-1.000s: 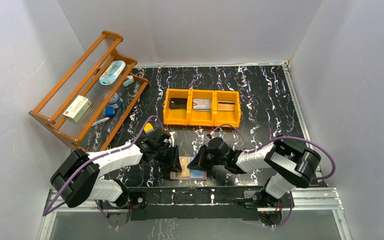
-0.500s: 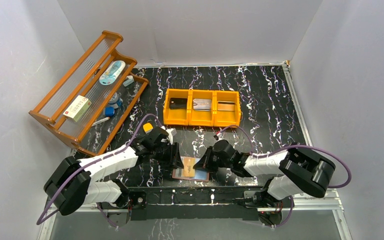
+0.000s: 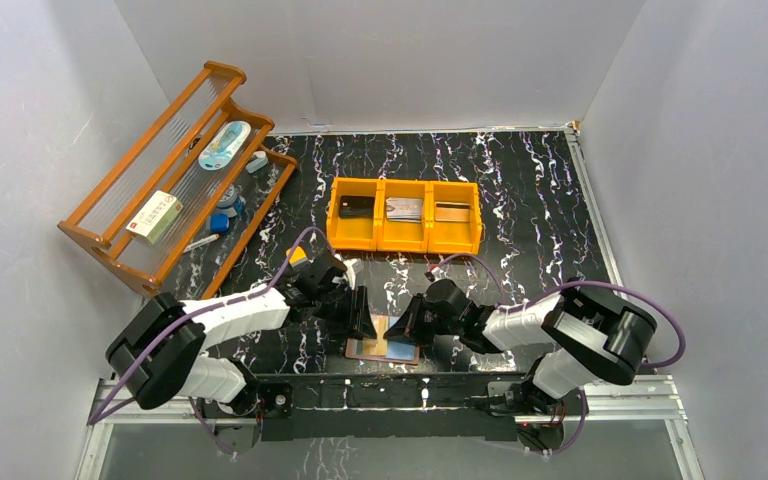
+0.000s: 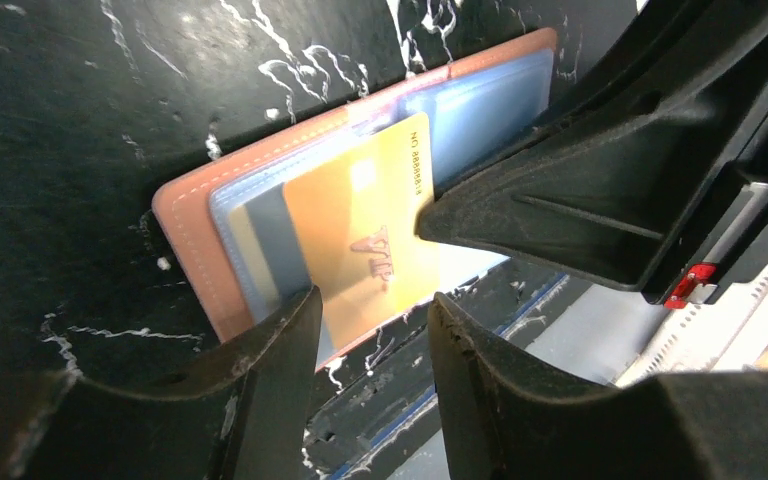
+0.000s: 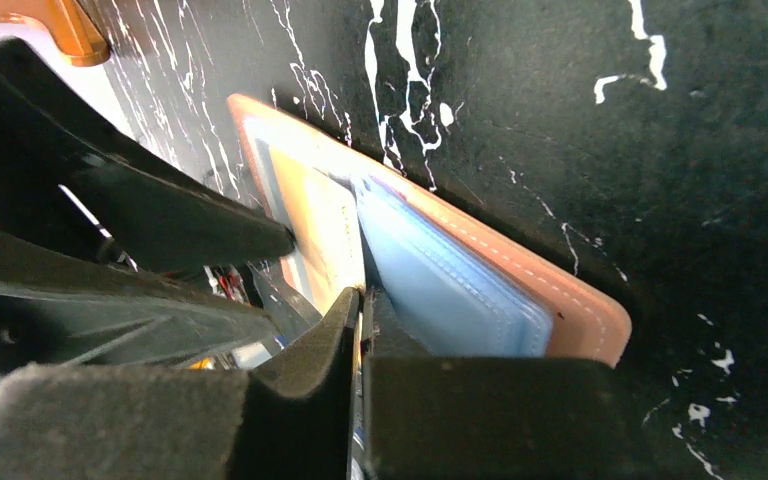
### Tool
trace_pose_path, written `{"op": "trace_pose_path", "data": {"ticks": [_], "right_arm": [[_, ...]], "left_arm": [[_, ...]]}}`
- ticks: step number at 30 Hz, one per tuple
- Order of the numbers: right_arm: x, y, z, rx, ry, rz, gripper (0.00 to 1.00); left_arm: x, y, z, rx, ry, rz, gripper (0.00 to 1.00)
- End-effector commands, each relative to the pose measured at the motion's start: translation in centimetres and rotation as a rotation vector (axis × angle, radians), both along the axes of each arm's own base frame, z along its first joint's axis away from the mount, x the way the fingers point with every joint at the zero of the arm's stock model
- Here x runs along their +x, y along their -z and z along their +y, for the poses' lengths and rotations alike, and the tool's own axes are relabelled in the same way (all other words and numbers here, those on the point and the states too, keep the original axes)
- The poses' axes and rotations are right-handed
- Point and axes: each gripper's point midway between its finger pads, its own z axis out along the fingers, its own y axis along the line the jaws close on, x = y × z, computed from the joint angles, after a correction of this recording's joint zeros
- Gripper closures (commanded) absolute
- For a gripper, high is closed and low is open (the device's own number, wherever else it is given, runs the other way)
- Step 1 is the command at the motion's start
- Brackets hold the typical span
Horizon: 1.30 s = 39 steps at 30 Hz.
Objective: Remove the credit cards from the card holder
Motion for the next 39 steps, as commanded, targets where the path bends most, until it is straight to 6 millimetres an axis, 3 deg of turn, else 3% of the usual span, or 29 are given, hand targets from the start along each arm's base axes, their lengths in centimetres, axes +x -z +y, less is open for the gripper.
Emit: {"op": "trace_pose_path", "data": {"ticks": [1,5,10,14,20,22,25,31,35,39], "right_arm": [[-0.2,0.9,-0.7,-0.011,0.012,0.029,0.90],[-0.2,0.5,-0.1,0.001,-0.018,0.025,0.85],[-0.2,-0.6,0.9,0.067,-0.037,0.012,0.75],[-0.1,-1.1,1.5,0.103,-0.059,-0.004,0.73],[-0.3,-1.4,2.1,0.142,-0.086,-0.015,0.77],[-0.2,-0.7,0.9,0.112,-0.038,-0.013,0.87],[-0.1,-0.2,-0.7,0.053,0.002,-0.034,0.92],[-0.9,-0.7,-0.3,0.058,-0.060,-0.021,0.73],[-0.7,-1.1,0.1,0.081,-0.058,-0.027,0.79],[-0.8,-1.1,-0.1,0.083,-0.052,-0.027,0.96]], "left_arm": [[-1.6,3.5,1.9,0.112,-0.027,0.072,0.57],[-2.8,4.9,2.8,0.161,-0.030,0.105,0.58],[-3.0,5.0,3.1,0.169,-0.041,0.101,0.59],[-3.1,5.1,3.1,0.173,-0.045,0.102,0.60],[-3.1,5.0,3.1,0.175,-0.048,0.095,0.61],[-3.1,5.1,3.3,0.190,-0.057,0.093,0.61],[-2.7,4.5,3.8,0.203,-0.072,0.060,0.61],[-2.5,4.1,3.7,0.202,-0.075,0.055,0.61],[-2.5,4.1,3.6,0.200,-0.077,0.056,0.61],[-2.5,3.9,3.7,0.199,-0.083,0.051,0.61]]}}
